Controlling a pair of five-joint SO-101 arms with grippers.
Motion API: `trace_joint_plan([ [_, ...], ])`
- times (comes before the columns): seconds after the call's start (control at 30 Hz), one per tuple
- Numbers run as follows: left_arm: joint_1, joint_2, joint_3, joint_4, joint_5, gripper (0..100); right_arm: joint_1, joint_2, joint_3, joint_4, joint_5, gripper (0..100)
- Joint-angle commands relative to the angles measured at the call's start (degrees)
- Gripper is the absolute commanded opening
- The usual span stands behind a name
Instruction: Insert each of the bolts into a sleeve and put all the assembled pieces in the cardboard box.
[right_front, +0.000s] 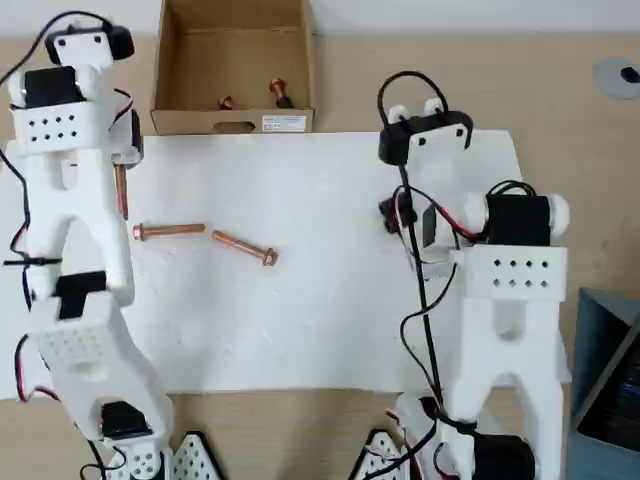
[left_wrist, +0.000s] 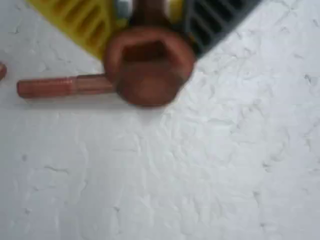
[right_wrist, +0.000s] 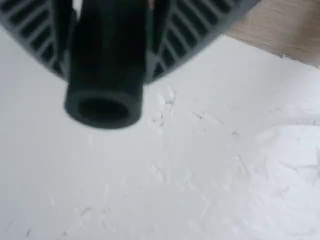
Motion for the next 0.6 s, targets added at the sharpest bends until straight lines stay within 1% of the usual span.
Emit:
trace_joint_plan([
  [0.0, 2.37, -12.62, 3.87, 0.62, 0.35, 0, -0.22, -2.95, -3.47, 1.32, -0.44, 1.0],
  [0.23, 5.8, -34.07, 23.21, 0.62, 0.26, 0, -0.31, -15.43, -2.68, 1.05, -0.44, 1.0],
  [0.33, 6.42, -42.51, 32.53, 0.18, 0.26, 0, -0.22, -19.21, 1.01, 0.97, -0.44, 1.0],
  [0.47, 6.68, -53.58, 45.45, -4.22, 0.26, 0, -0.22, -23.96, 7.87, -0.35, -0.44, 1.0],
  [0.57, 6.59, -62.99, 56.18, -11.25, 0.44, 0, -0.22, -28.44, 13.05, -3.6, -2.11, 1.0],
])
